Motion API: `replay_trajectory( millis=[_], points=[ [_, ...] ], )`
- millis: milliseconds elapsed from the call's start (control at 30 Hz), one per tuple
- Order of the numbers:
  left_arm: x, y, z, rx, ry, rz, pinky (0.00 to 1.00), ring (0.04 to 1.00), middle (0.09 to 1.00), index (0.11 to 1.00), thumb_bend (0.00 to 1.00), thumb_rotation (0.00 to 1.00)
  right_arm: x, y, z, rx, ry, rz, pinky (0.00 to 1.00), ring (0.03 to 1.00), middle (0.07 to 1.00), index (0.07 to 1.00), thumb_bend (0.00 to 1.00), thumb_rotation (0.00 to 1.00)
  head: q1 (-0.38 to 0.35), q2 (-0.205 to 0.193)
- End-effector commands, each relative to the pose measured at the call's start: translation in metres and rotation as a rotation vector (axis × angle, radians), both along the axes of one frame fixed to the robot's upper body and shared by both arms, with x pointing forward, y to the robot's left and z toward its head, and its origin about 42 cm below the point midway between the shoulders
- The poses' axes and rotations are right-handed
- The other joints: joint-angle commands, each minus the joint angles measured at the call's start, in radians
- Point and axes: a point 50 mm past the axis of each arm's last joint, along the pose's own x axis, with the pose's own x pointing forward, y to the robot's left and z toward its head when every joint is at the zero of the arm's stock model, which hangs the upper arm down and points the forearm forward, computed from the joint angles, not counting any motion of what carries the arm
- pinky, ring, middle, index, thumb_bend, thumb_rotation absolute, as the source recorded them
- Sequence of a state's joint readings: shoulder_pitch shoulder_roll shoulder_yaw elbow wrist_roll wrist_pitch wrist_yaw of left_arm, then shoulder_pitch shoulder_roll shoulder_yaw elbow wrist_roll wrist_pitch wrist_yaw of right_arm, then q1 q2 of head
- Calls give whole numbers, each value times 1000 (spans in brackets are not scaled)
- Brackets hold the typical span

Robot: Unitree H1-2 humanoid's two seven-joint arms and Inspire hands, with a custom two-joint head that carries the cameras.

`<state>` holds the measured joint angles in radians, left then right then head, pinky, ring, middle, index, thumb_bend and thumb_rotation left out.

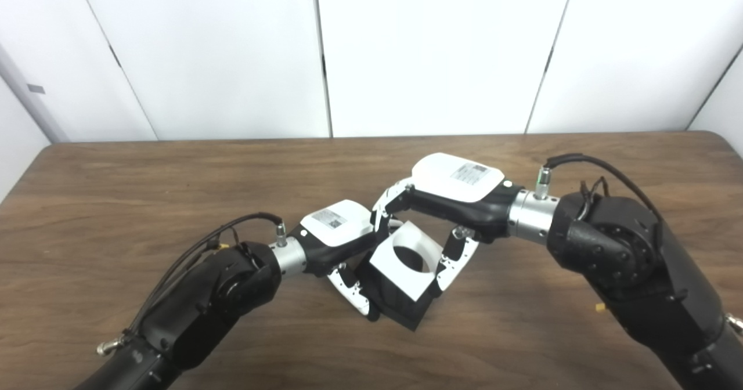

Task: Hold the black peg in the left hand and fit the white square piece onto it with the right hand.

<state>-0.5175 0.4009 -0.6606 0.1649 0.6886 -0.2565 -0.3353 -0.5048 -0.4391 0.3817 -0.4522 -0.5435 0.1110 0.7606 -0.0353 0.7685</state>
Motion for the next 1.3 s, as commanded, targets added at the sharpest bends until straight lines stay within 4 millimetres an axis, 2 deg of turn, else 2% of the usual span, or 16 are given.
replay_trajectory(
  millis=[0,833,1267],
  points=[
    [-17,-1,-38,165,94,3,813,935,919,493,523,76,5,5,13,19,-68,10,668,753,741,479,524,132,1,2],
    [-19,-4,-34,167,92,0,815,938,928,493,522,78,24,16,-11,6,-23,-7,651,757,741,479,523,132,6,13],
    [-16,-8,-30,193,83,-7,835,939,920,495,521,82,16,24,-32,-27,23,26,651,750,738,479,523,131,16,24]
  ],
)
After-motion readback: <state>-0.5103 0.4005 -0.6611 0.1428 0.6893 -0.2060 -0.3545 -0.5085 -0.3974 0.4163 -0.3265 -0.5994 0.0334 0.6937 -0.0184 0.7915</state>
